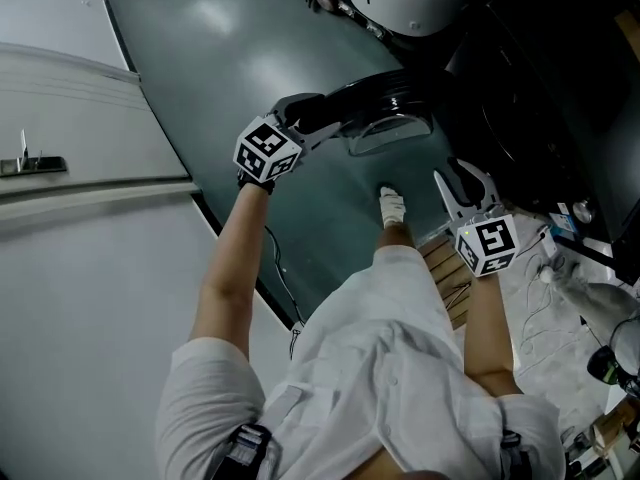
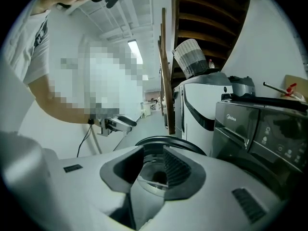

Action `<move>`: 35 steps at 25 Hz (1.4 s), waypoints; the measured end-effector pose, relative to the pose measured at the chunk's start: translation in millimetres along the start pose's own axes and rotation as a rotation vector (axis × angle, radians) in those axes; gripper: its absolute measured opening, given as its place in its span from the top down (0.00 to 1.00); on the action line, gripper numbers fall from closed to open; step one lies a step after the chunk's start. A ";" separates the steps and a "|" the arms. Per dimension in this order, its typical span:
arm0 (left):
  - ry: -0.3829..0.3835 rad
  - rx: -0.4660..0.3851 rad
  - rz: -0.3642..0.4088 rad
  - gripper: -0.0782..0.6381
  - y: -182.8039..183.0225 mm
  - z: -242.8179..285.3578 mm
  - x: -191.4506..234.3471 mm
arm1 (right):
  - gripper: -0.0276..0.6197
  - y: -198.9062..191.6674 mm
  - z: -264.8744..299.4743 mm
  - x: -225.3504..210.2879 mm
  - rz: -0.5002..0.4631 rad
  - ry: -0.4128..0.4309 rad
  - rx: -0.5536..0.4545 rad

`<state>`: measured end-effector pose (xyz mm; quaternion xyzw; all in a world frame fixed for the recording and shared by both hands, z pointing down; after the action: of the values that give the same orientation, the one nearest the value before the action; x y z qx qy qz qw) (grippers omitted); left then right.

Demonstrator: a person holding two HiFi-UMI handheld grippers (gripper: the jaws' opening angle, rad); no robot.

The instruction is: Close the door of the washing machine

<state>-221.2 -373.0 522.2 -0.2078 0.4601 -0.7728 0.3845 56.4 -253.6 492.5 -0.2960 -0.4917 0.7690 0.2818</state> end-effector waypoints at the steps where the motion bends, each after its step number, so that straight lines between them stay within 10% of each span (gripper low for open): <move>1: 0.000 0.016 0.012 0.54 -1.7 10.3 6.0 | 0.74 -0.6 3.9 -5.9 0.004 0.003 0.003; 16: -0.020 0.227 0.085 0.49 -40.4 102.4 31.7 | 0.73 -1.0 22.7 -47.9 0.026 0.020 0.018; 35: 0.051 0.246 0.080 0.54 -56.7 93.7 -35.9 | 0.73 -35.8 -53.3 11.3 0.055 -0.080 -0.003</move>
<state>-158.7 -380.5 618.6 -0.1207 0.3797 -0.8124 0.4258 93.0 -201.2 505.3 -0.2789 -0.4955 0.7867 0.2403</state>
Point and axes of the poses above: the fingertips, and each gripper's own axes: z forward along the fingers, x to its left, y out of its top, the point moved 6 cm from there along -z, backward along the fingers, and after that the axes turned 10 degrees about y, right-handed, at the moved point
